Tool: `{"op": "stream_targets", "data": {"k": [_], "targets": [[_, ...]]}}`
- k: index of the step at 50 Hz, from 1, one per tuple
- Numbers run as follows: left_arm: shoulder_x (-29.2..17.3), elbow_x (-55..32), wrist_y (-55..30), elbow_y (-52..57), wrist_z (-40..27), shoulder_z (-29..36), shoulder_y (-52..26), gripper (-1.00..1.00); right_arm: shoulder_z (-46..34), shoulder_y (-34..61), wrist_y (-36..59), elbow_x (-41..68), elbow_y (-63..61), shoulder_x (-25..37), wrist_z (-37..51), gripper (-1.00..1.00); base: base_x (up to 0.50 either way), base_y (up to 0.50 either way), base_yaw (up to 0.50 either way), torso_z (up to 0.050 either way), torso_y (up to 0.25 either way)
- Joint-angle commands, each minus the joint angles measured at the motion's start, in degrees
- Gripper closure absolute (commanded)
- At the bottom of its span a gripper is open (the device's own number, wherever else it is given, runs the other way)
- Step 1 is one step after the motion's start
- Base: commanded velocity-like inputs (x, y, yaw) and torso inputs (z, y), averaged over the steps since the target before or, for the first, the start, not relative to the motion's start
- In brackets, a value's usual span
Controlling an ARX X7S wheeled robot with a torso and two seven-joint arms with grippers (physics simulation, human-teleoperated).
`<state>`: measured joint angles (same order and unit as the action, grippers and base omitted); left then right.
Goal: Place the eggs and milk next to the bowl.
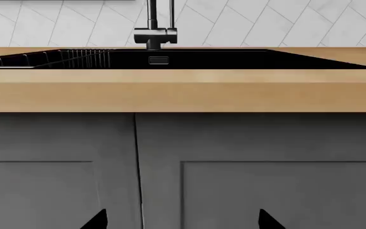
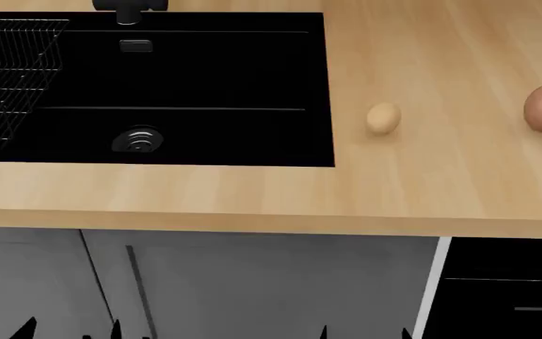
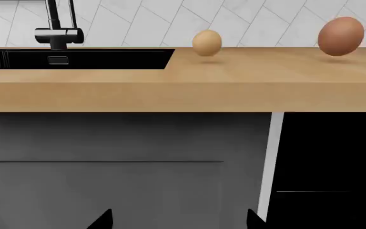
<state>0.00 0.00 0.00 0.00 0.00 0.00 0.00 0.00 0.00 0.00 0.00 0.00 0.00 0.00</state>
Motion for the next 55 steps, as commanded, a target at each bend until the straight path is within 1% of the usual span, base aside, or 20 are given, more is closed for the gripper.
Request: {"op": "stream_targets", "data": {"k": [1, 11, 14, 15, 18, 22, 23, 30, 39, 52, 55], "targets": [[-0.57, -0.56, 0.00, 0.00, -0.64, 0.64, 0.00, -1.00, -0.72, 0.00, 0.00, 0.54, 0.00, 0.54, 0.72, -1.00, 0.00, 0.00, 0.00, 0.000, 0.000], [-2.48, -1.85, 0.14, 0.30, -1.94, 3.54, 0.07, -1.00, -3.43, 0.65, -0.66, 2.43, 2.06, 2.25, 2.76, -1.00, 0.00, 0.00, 0.00, 0.000, 0.000], [-2.76, -0.83, -0.14, 0.25, -3.62, 3.89, 0.05, -1.00, -3.84, 0.54, -0.57, 2.86, 1.78, 2.58, 3.22, -1.00, 0.00, 0.00, 0.00, 0.000, 0.000], [-2.93, -2.52, 0.02, 0.70, -2.35, 4.02, 0.29, -1.00, -4.02, 0.49, -0.49, 2.92, 1.64, 2.68, 3.38, -1.00, 0.00, 0.00, 0.00, 0.000, 0.000], [-3.40, -3.00, 0.33, 1.18, -1.98, 4.78, 0.56, -1.00, -4.51, 0.61, -0.87, 3.08, 2.10, 2.93, 3.78, -1.00, 0.00, 0.00, 0.00, 0.000, 0.000], [-3.69, -3.83, 1.85, 0.75, -2.25, 4.80, 0.63, -1.00, -5.09, 0.47, -0.40, 3.19, 1.47, 3.32, 4.38, -1.00, 0.00, 0.00, 0.00, 0.000, 0.000], [-3.34, -4.94, 0.48, 0.73, -2.87, 4.08, 0.38, -1.00, -5.13, 0.43, -0.47, 3.40, 1.45, 3.36, 4.49, -1.00, 0.00, 0.00, 0.00, 0.000, 0.000], [-3.81, -6.77, 0.79, 1.27, -2.77, 4.59, 0.42, -1.00, -5.83, 0.76, -0.74, 3.85, 1.74, 4.00, 5.05, -1.00, 0.00, 0.00, 0.00, 0.049, 0.026], [-4.63, -6.39, 1.31, 1.50, -3.86, 5.63, 0.66, -1.00, -6.52, 0.82, -0.27, 4.41, 1.13, 4.67, 5.83, -1.00, 0.00, 0.00, 0.00, 0.050, 0.027], [-5.57, -7.05, 0.51, 3.24, -5.00, 6.71, 0.83, -1.00, -6.78, 1.01, 2.11, 5.57, -0.98, 5.75, 7.37, -1.00, 0.00, 0.00, 0.00, 0.050, 0.026], [-6.28, -6.79, -0.77, 4.83, -5.20, 7.05, 0.06, -1.00, -6.55, 1.41, 2.81, 5.74, -1.98, 6.28, 7.78, -1.00, 0.00, 0.00, 0.00, 0.050, 0.025]]}}
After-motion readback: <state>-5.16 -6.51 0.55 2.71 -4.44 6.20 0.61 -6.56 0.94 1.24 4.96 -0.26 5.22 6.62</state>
